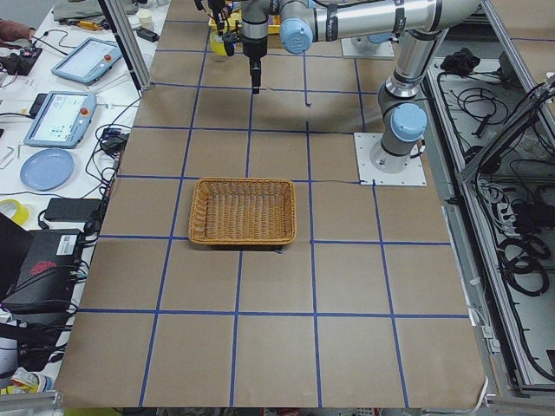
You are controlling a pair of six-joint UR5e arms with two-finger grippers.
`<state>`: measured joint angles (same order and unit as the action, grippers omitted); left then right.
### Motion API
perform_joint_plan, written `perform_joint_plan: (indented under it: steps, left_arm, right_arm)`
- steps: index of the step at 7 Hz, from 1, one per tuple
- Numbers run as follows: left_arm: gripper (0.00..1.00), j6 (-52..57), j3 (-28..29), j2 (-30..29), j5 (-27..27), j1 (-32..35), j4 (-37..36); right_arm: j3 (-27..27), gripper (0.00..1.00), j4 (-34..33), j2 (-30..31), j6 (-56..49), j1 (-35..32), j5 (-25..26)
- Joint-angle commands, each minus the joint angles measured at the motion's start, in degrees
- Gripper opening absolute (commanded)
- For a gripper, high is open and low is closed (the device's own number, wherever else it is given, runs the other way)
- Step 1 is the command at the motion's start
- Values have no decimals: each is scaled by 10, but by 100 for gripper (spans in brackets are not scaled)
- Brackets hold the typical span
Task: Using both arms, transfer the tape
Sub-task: 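Carry the tape roll with the right gripper to the table center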
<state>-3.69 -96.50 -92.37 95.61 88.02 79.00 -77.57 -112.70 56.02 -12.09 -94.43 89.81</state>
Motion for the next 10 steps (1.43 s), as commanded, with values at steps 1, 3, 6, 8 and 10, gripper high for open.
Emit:
perform_joint_plan:
  steps: [1, 3, 6, 8, 10]
  left_arm:
    - [100, 0, 1, 0, 0, 0, -1]
    - [100, -1, 0, 0, 0, 0, -1]
    - [100, 0, 0, 0, -1, 0, -1]
    - [100, 0, 1, 0, -1, 0, -1]
    - [100, 0, 1, -1, -1, 0, -1]
  right_arm:
    - [1, 0, -9, -18, 128, -75, -16]
    - [27, 0, -24, -47, 166, -111, -10]
    - [31, 2, -25, -60, 159, -117, -1]
    - [35, 55, -25, -67, 160, -117, 1]
    - [44, 97, -26, -70, 160, -117, 0]
